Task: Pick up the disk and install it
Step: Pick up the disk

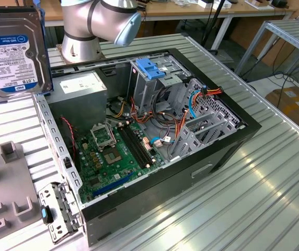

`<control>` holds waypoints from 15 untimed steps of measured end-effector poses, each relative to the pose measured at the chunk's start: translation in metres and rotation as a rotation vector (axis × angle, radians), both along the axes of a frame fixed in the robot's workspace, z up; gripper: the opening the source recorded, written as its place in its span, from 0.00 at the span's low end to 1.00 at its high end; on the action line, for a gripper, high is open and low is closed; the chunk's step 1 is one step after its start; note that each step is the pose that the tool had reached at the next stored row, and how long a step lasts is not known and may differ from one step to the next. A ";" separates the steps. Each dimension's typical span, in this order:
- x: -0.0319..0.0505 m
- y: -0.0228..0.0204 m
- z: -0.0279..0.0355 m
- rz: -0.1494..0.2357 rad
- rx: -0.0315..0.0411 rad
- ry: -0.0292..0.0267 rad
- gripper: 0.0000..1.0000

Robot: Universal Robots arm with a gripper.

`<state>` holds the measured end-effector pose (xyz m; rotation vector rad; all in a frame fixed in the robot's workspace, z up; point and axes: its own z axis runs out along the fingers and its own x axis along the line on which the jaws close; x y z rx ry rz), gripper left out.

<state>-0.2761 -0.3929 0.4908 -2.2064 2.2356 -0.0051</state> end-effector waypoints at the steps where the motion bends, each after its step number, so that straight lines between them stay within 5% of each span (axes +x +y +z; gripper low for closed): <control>1: 0.0022 0.0000 0.0000 0.000 0.0000 0.0000 0.37; 15: 0.0449 0.0000 0.0000 0.000 0.0001 0.0000 0.37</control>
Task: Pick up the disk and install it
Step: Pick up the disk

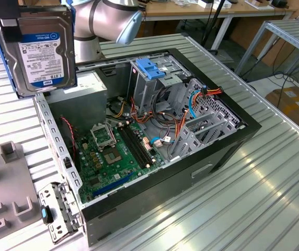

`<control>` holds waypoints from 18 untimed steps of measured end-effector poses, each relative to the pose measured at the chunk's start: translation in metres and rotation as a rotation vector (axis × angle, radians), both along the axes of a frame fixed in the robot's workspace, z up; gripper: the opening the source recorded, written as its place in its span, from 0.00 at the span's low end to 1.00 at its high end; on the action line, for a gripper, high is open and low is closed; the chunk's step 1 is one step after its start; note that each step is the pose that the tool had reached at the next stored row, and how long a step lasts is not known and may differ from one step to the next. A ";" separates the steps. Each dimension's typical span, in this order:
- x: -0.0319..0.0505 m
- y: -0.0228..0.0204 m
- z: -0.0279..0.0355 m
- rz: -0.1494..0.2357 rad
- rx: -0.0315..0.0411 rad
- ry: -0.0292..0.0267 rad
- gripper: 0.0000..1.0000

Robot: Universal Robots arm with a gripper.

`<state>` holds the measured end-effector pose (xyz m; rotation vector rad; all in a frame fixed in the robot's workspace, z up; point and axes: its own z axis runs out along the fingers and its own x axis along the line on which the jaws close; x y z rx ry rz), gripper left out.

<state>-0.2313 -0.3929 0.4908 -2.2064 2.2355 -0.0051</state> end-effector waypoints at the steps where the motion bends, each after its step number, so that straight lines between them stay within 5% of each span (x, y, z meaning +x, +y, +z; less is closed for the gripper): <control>1: 0.0024 0.0000 0.0000 0.000 -0.0001 0.0000 0.37; 6: 0.0165 0.0000 0.0001 0.000 -0.0001 0.0001 0.37; 7: 0.0288 0.0000 0.0000 0.000 -0.0001 0.0000 0.37; 11: 0.0436 0.0000 0.0000 0.000 0.0000 0.0000 0.37; 18: 0.0633 0.0000 0.0000 0.000 0.0000 0.0000 0.37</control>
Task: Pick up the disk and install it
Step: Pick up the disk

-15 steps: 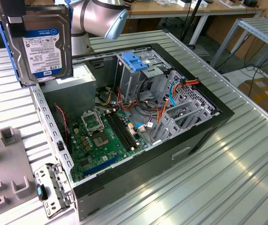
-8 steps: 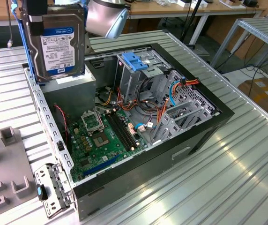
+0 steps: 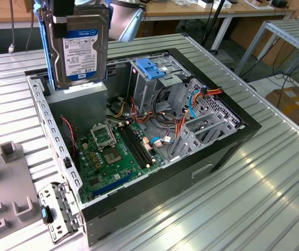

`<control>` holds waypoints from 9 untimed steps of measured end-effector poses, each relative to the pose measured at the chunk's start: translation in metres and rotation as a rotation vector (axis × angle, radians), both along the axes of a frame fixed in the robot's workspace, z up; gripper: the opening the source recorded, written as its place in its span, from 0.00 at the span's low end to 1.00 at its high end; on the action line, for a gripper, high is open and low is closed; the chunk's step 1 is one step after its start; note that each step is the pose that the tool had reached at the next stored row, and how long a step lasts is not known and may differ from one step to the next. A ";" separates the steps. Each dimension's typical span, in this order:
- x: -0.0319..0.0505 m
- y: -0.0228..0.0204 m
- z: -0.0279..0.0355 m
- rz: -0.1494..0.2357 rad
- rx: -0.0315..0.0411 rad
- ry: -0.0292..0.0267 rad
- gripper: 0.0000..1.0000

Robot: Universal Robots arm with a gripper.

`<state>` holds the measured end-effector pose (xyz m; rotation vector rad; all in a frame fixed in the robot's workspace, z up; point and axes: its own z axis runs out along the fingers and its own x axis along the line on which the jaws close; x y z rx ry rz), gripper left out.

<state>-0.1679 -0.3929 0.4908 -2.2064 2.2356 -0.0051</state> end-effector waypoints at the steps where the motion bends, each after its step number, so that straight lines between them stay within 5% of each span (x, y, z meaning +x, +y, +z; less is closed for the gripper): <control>1: 0.0028 0.0000 0.0000 0.000 0.0000 0.0000 0.37; 9: 0.0314 0.0000 0.0000 0.000 0.0000 0.0000 0.37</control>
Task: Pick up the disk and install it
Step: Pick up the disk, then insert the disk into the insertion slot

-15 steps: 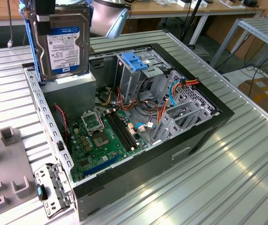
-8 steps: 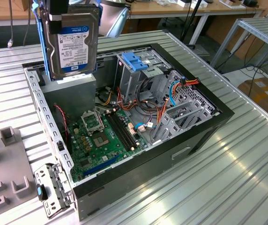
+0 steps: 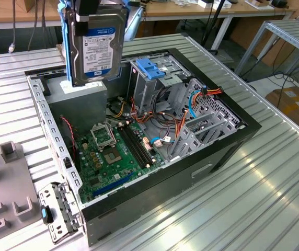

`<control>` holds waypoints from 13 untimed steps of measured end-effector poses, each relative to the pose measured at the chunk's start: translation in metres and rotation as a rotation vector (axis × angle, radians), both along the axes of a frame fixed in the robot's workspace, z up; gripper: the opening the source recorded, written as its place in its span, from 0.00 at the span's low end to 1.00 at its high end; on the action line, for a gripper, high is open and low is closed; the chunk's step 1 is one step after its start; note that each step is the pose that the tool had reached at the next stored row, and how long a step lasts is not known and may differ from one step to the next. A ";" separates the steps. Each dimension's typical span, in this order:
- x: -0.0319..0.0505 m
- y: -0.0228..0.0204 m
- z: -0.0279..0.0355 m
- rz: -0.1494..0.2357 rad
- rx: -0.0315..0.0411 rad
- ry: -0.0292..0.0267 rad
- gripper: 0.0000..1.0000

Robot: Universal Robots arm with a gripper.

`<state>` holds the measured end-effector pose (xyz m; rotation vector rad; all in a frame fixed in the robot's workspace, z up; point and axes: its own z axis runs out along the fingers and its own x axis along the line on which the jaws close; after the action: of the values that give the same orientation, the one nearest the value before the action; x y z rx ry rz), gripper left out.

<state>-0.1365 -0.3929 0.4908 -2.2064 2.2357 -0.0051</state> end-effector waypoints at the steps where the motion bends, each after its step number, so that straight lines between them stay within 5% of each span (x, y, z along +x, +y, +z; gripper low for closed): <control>1: 0.0029 0.0000 0.0000 0.000 0.0000 0.0000 0.37; 13: 0.0088 0.0000 0.0000 0.000 0.0000 0.0000 0.37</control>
<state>-0.1277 -0.3929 0.4908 -2.2065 2.2356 -0.0051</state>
